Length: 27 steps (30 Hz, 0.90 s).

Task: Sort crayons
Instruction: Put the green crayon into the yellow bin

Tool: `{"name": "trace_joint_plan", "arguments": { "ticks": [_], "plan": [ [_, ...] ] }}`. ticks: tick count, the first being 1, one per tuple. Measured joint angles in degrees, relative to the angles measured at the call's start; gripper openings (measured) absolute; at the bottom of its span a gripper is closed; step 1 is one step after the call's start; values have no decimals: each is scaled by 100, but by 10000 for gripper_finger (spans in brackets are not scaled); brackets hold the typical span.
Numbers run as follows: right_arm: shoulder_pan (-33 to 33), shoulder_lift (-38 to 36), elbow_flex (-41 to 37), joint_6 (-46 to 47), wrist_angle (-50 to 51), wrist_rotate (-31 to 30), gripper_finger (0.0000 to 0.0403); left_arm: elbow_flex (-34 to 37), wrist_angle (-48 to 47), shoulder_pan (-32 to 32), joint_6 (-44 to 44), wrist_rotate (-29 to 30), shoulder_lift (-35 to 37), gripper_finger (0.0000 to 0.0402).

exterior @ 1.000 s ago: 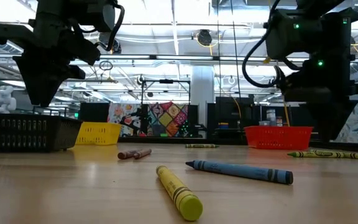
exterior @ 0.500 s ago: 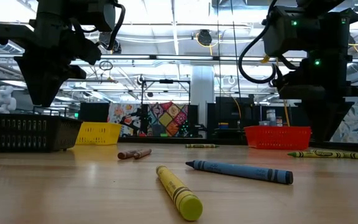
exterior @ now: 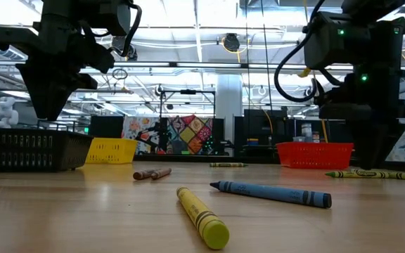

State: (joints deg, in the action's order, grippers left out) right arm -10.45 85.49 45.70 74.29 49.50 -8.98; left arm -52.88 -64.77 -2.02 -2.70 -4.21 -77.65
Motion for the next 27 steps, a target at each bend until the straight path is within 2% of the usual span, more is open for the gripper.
{"name": "trace_joint_plan", "arguments": {
  "ticks": [14, 18, 23, 27],
  "plan": [
    [-34, -22, -492, 194, -468, 153, 97, 0, 48, 0, 2, 0, 2, 86],
    [-19, -17, -495, 171, -498, 153, 73, 2, 187, 0, 2, 1, 2, 86],
    [-15, -11, -500, 211, -514, -28, 15, 0, 299, 0, 4, 0, 2, 86],
    [-12, -9, -506, 285, -511, -76, 9, 2, 294, 0, 7, 2, 2, 86]
  ]
}}
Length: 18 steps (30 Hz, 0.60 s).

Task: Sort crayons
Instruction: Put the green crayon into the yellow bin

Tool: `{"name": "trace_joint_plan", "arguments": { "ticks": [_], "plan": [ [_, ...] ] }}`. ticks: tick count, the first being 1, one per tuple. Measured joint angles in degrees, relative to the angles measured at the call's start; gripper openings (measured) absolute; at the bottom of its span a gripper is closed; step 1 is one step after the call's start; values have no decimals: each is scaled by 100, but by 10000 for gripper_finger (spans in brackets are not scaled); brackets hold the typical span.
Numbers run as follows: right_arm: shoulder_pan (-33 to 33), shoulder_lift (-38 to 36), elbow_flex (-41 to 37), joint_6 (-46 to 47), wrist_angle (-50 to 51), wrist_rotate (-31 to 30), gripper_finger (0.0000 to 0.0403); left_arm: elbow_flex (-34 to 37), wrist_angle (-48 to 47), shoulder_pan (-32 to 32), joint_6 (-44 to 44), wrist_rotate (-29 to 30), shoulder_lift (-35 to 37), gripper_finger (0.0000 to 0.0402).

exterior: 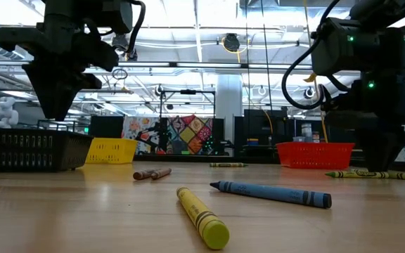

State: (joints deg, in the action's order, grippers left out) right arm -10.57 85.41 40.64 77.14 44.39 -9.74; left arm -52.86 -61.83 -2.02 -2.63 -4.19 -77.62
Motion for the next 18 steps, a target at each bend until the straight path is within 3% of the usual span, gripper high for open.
{"name": "trace_joint_plan", "arguments": {
  "ticks": [10, 18],
  "plan": [
    [3, -26, -2, -179, 0, -27, 2, 0, -3, 0, -7, 8, 0, 86],
    [20, -657, -31, -434, -38, -408, 1, 0, -21, 0, -7, 20, 0, 86]
  ]
}}
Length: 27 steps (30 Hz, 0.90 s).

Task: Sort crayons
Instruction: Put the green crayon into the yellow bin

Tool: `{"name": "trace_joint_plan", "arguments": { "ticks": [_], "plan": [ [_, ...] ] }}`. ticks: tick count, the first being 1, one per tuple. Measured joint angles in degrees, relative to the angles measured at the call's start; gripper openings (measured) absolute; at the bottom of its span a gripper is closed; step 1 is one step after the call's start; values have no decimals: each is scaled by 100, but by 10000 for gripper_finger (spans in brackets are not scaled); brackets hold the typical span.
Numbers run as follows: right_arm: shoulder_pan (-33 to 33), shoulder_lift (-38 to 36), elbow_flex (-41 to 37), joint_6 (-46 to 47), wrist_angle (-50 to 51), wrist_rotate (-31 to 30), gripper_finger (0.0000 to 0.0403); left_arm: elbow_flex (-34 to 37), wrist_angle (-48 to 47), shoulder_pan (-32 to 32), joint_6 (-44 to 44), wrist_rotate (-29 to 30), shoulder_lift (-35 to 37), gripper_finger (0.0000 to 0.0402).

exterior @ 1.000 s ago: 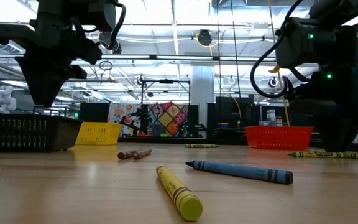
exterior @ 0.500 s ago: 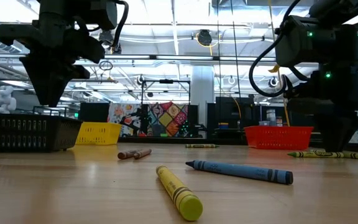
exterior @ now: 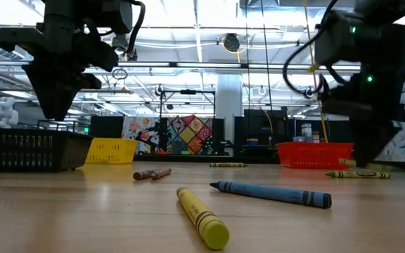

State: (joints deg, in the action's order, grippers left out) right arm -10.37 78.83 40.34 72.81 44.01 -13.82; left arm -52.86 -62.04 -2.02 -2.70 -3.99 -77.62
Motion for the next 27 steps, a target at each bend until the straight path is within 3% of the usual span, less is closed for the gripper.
{"name": "trace_joint_plan", "arguments": {
  "ticks": [10, 15, 27],
  "plan": [
    [13, -970, 11, -579, -458, -685, 0, -169, 134, 10, 159, 3, 0, 86],
    [99, -1286, 15, -1441, -1279, -914, 0, -369, 832, 50, 476, 50, 41, 86],
    [233, -1340, 22, -3049, -2766, -812, 0, -389, 2943, 373, 1054, 88, 66, 86]
  ]
}}
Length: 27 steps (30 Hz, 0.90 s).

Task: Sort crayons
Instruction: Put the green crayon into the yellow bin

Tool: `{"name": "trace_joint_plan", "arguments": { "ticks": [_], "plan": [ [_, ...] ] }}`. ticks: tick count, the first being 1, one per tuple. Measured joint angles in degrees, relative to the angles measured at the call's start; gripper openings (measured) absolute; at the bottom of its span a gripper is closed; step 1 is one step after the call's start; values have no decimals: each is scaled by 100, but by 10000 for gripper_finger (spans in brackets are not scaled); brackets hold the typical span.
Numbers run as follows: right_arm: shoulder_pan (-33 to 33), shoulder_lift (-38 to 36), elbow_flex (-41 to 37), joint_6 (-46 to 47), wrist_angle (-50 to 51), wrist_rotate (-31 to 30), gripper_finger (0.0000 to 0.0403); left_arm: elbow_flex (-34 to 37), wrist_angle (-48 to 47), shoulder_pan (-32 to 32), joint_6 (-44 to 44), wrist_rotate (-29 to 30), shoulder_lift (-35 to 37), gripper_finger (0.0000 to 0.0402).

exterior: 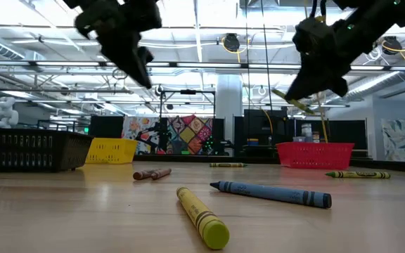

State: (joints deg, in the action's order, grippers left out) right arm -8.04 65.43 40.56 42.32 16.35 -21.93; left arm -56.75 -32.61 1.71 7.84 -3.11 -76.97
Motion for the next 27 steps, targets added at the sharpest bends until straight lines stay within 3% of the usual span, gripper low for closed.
{"name": "trace_joint_plan", "arguments": {
  "ticks": [5, 10, 20, 27],
  "plan": [
    [87, 2, 0, -579, -743, 120, 0, 0, 963, 101, 4, -35, 0, 86],
    [102, 2, 0, -1247, -1582, 125, 0, 0, 1760, 88, 36, -444, 0, 86],
    [102, 21, 5, -2242, -3078, 578, 0, 0, 2571, 88, -2, -818, -7, 86],
    [97, 232, 9, -2863, -4241, 931, 0, -1, 3703, 95, -707, -748, -159, 86]
  ]
}}
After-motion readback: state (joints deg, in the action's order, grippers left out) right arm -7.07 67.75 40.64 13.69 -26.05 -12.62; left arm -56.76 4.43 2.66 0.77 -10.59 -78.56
